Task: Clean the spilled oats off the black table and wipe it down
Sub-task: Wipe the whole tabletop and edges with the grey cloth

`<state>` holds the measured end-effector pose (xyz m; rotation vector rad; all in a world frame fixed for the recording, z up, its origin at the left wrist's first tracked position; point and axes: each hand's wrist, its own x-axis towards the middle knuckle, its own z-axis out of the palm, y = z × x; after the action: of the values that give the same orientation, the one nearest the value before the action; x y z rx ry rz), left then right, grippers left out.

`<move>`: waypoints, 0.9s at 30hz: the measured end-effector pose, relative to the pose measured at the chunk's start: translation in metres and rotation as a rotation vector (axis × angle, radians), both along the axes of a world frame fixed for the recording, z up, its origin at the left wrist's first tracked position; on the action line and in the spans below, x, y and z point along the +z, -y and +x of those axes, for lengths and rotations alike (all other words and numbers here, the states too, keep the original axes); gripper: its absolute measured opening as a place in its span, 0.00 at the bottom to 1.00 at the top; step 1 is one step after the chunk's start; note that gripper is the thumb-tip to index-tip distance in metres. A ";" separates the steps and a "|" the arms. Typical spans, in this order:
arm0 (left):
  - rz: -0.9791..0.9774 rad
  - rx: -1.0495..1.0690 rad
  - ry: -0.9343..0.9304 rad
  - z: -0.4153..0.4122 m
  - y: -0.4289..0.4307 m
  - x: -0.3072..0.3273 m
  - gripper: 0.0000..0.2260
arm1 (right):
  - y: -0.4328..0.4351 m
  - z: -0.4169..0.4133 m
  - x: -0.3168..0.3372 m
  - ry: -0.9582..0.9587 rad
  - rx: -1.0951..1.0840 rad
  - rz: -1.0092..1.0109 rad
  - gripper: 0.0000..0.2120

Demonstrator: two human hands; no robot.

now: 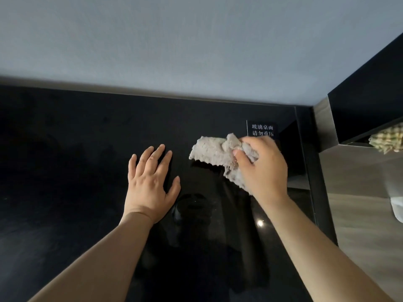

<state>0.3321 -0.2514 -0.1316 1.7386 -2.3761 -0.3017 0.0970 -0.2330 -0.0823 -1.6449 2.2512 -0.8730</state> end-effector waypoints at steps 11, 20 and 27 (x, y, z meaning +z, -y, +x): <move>-0.002 0.000 0.011 0.000 0.000 -0.002 0.28 | -0.008 0.015 -0.036 -0.194 -0.021 0.057 0.08; -0.011 0.002 -0.014 0.000 -0.001 -0.004 0.30 | -0.091 0.030 -0.006 0.054 -0.113 0.034 0.10; -0.030 0.006 -0.016 0.001 -0.002 -0.006 0.31 | -0.009 0.015 -0.030 -0.223 -0.237 0.153 0.10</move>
<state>0.3332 -0.2497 -0.1375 1.7235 -2.3515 -0.2764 0.1118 -0.2237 -0.1125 -1.4938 2.6325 -0.5693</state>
